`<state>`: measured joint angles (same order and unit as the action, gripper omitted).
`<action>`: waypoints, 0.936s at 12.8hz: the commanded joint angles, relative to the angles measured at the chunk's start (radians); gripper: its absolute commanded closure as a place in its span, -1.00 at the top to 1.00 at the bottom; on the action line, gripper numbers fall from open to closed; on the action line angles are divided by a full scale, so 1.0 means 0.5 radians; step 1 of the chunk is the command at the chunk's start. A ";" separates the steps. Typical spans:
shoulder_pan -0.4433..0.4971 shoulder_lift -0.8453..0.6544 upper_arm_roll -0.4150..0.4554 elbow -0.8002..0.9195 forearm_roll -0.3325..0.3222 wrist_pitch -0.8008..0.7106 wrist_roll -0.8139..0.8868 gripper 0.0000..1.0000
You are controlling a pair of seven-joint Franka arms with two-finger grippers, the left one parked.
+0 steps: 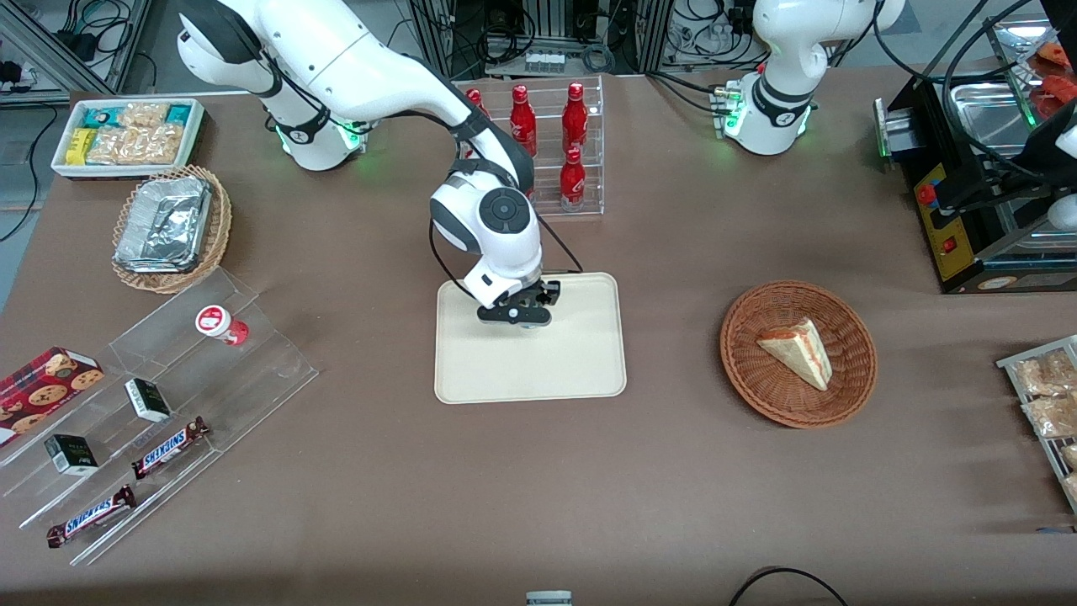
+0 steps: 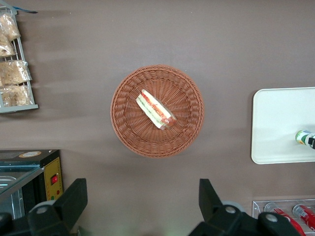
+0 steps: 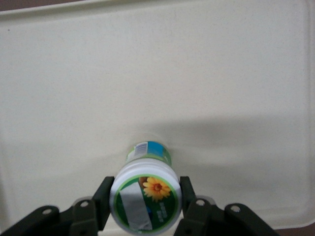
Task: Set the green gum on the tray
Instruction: 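Lower the green cup onto the tray and open the right gripper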
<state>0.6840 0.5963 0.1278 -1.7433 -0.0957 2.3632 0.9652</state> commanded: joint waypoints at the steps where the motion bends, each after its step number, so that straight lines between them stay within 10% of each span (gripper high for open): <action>1: -0.006 0.047 -0.004 0.060 -0.063 0.014 0.055 0.21; 2: -0.006 0.047 -0.007 0.060 -0.063 0.014 0.055 0.81; 3: -0.012 0.041 -0.007 0.060 -0.063 0.014 0.055 1.00; 10: -0.171 -0.363 0.008 0.035 -0.008 -0.347 -0.122 1.00; 12: -0.269 -0.578 0.005 0.032 0.224 -0.666 -0.315 1.00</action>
<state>0.5905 0.4234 0.1228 -1.7001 -0.0605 2.1542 0.8886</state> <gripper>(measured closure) 0.000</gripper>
